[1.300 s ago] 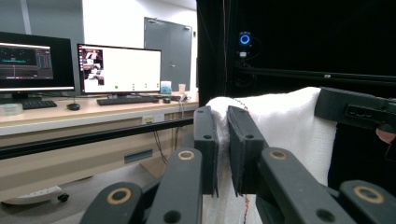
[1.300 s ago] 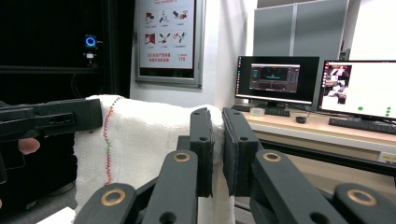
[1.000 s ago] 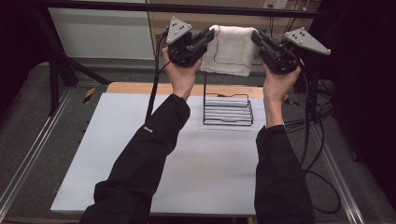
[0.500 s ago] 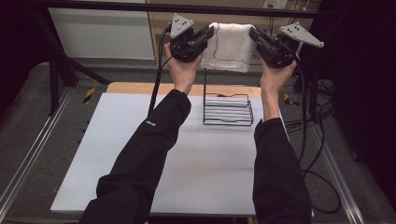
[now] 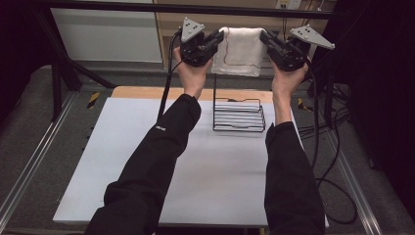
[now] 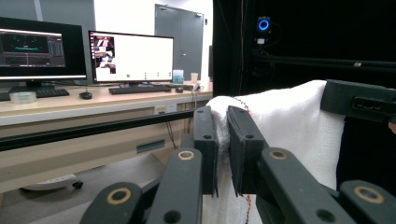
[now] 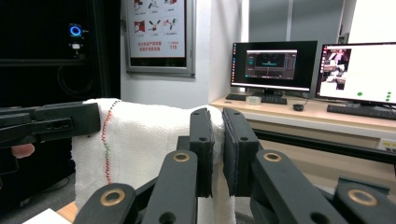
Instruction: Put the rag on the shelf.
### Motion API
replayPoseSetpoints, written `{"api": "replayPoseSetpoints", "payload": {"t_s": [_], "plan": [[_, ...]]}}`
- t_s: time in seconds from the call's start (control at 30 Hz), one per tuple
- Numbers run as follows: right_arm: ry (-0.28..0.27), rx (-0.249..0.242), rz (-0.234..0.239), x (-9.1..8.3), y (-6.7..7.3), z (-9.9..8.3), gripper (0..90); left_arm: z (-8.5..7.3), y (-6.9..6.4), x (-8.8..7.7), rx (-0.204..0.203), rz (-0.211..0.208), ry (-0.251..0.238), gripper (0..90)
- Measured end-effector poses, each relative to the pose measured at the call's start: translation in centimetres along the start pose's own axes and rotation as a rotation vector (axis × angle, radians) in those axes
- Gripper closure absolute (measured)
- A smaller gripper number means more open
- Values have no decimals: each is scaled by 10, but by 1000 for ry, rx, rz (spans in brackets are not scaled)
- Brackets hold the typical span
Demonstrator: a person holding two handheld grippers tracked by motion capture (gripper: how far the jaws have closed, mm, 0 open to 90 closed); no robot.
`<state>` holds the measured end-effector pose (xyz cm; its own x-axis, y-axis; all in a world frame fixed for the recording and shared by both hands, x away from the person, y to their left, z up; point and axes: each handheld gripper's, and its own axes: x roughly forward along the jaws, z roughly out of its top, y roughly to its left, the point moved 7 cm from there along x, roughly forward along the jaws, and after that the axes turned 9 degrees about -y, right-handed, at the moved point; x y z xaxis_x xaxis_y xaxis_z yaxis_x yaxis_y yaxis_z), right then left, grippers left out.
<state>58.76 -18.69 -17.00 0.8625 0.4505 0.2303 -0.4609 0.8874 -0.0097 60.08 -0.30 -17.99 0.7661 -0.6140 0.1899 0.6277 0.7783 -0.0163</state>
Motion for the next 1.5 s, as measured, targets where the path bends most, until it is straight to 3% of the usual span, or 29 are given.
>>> {"api": "replayPoseSetpoints", "payload": {"t_s": [0.43,1.13,1.5], "plan": [[29,4,6,5,-4,-14,831,-15,5,3,5,-3,37,823],[54,14,-25,-28,-22,-30,830,-38,-26,2,22,-70,77,822],[85,11,-19,-37,-23,-42,829,-52,-29,-3,19,-81,106,820]]}}
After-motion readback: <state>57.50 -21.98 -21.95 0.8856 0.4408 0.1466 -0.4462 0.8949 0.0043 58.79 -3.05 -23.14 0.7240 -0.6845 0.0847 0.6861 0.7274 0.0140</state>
